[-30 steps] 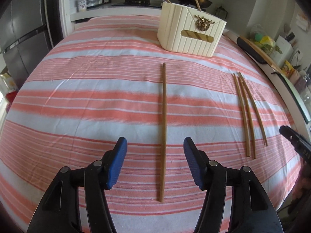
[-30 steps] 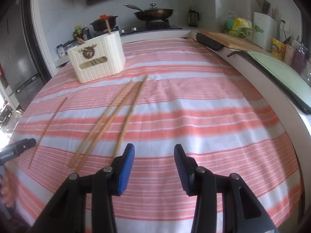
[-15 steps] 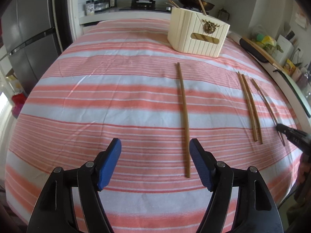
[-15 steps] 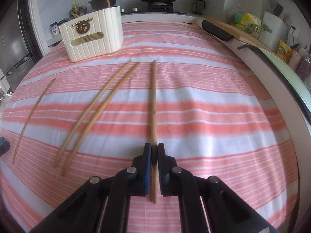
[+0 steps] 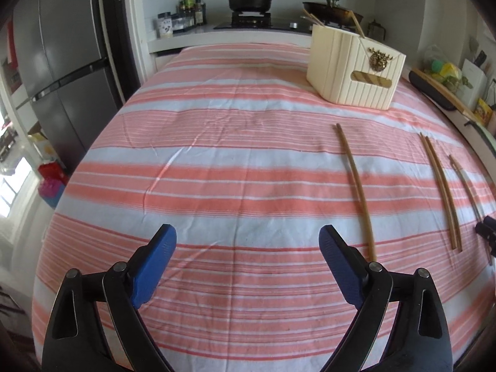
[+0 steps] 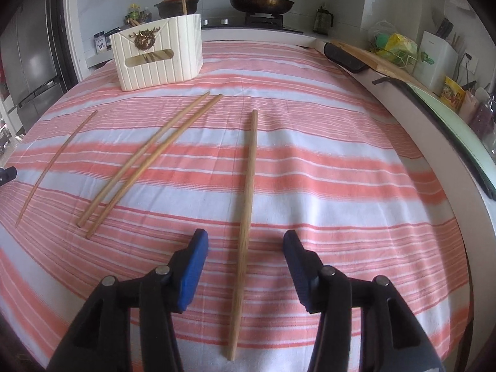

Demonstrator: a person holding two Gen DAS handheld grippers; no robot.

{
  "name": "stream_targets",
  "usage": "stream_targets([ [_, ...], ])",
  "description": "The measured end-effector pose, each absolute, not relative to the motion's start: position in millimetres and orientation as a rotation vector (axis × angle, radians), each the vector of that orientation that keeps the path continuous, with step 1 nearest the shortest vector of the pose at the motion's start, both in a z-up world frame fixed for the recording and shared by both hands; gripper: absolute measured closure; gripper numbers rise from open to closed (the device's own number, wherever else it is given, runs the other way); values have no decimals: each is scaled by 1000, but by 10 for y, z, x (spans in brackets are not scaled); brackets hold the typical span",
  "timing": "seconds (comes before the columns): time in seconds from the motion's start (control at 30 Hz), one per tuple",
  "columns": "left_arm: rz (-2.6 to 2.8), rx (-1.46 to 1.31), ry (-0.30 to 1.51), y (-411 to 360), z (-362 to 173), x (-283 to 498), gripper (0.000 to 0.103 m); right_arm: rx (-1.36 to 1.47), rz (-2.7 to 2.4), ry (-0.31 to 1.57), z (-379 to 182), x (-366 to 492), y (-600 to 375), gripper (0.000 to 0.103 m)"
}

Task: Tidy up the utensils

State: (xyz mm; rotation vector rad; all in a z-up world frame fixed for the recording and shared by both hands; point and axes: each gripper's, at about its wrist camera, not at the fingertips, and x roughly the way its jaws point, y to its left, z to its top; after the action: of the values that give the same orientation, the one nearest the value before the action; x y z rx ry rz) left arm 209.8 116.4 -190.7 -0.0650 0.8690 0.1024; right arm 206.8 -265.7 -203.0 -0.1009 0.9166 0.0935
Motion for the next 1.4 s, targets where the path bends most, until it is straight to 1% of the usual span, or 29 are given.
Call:
stream_targets([
  [0.17,99,-51,957,1203,-2084,2208,8,-80,112,904,-2064,2135,-2683,45],
  [0.2,101,-47,953,1194,-2091,2203,3,-80,110,899,-2067,2128,-2680,44],
  [0.27,96,-43,963,1186,-2117,2210,0,-82,107,889,-2071,2116,-2671,44],
  [1.03,94,-45,967,1165,-2113,2199,1,-68,113,885,-2081,2136,-2694,43],
  [1.13,78,-54,1001,1189,-2107,2238,1,-67,112,885,-2081,2136,-2694,43],
  [1.3,33,-37,1148,1190,-2091,2398,0,-68,112,885,-2082,2132,-2697,43],
  [1.4,31,-28,1131,1183,-2097,2409,0,-69,112,885,-2082,2131,-2699,43],
])
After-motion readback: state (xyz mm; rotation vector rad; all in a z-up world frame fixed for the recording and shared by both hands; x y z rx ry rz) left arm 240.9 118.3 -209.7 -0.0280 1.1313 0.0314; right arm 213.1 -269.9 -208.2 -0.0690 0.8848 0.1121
